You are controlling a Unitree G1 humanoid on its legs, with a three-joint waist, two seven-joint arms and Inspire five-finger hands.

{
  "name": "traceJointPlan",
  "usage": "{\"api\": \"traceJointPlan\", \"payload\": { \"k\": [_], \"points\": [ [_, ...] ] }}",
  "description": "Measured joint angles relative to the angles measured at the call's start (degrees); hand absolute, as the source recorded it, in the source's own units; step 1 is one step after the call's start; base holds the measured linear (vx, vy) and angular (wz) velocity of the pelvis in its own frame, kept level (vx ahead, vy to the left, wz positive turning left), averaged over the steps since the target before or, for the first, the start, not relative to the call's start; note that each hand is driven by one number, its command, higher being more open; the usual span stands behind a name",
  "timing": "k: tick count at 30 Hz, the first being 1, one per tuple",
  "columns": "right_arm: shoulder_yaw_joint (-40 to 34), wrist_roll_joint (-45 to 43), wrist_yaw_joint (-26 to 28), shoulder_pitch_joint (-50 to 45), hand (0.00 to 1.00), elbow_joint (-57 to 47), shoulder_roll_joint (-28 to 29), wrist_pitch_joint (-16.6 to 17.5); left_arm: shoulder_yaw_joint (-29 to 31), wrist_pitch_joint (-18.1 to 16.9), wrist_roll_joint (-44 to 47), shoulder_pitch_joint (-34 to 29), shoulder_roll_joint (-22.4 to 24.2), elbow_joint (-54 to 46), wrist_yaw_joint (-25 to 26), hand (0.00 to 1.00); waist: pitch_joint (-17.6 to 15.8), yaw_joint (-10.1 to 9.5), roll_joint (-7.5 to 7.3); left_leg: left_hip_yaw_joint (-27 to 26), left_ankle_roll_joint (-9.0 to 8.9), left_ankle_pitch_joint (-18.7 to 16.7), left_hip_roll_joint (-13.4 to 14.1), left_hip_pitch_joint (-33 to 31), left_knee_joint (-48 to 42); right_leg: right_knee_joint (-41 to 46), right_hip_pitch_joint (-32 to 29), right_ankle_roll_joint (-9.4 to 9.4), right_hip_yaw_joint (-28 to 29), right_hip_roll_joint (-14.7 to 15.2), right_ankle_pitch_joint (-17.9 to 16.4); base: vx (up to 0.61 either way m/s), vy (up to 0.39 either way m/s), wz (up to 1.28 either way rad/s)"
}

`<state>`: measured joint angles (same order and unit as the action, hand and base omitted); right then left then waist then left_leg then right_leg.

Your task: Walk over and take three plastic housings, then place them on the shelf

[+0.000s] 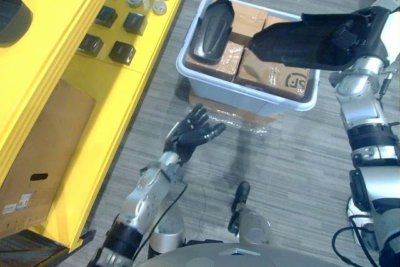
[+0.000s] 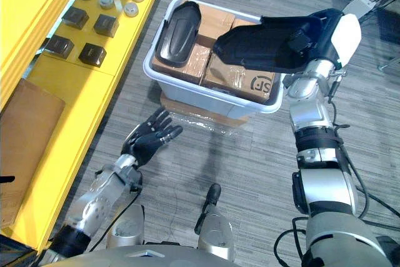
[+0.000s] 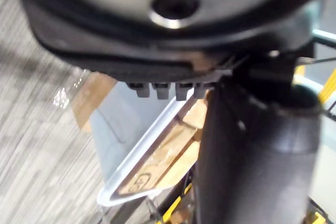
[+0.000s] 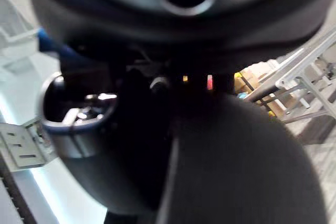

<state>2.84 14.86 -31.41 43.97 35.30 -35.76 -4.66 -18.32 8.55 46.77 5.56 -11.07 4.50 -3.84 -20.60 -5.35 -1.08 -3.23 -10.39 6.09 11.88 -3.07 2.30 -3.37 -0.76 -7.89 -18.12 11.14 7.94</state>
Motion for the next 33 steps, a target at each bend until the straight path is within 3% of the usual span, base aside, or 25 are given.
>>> {"api": "traceJointPlan", "payload": {
  "k": [4,7,9,15,18,25,33],
  "points": [
    [0.7,3.2,0.0,-1.8,0.0,-0.8,4.6,4.0,-1.2,3.1,9.0,7.7,1.5,10.0,2.4,1.0,2.4,2.35,-0.27,-2.1,0.02,0.1,0.0,3.1,1.2,-0.1,1.3,-0.03,1.6,0.1,0.0,0.02,-0.003,-0.21],
    [1.2,6.3,0.0,-4.2,0.0,-1.4,5.6,6.3,-1.4,5.3,17.0,10.6,3.1,14.7,4.9,1.0,4.3,3.08,-0.69,-3.2,0.02,0.1,0.0,4.2,2.0,-0.5,1.4,-0.26,2.5,0.0,0.1,-0.02,-0.006,-0.18],
    [1.9,8.7,-0.7,-4.9,0.0,-1.5,6.4,8.4,-1.4,7.6,25.5,13.2,3.9,19.1,6.5,1.0,4.9,4.31,-1.02,-3.7,0.0,0.1,0.0,4.6,2.2,-0.8,1.4,-0.56,2.8,0.0,0.4,-0.06,-0.007,-0.13],
    [2.8,11.8,-4.7,-6.9,0.0,-6.3,6.7,12.6,-1.5,9.1,36.7,15.0,4.5,22.5,8.0,1.0,5.5,5.59,-1.13,-4.3,-0.03,0.1,0.0,4.6,2.4,-0.9,1.0,-0.48,3.2,0.0,0.7,-0.02,-0.002,-0.04],
    [2.9,13.1,-6.9,-7.9,0.0,-9.8,7.0,15.7,-1.5,8.3,41.0,16.4,4.5,22.7,8.0,1.0,5.6,5.71,-1.14,-4.3,-0.04,0.3,-0.1,4.6,2.4,-0.9,1.0,-0.44,3.3,0.0,0.8,0.0,0.0,0.0],
    [3.5,17.0,-7.4,-12.8,0.0,-16.2,11.3,24.1,-2.1,2.5,46.6,18.8,6.8,22.9,7.6,1.0,7.6,6.07,-1.33,-4.8,-0.02,0.3,-0.5,6.3,2.4,-1.0,2.4,-0.45,3.5,0.3,0.8,0.0,0.0,0.0],
    [6.7,17.5,-6.3,-17.5,0.0,-18.3,13.4,26.9,-4.6,-4.4,57.0,19.0,10.0,26.6,5.3,1.0,8.6,7.18,-1.57,-5.2,-0.05,0.1,-0.4,7.4,2.4,-1.0,3.0,-0.6,3.8,0.3,0.7,-0.05,0.006,-0.04]
  ]
}}
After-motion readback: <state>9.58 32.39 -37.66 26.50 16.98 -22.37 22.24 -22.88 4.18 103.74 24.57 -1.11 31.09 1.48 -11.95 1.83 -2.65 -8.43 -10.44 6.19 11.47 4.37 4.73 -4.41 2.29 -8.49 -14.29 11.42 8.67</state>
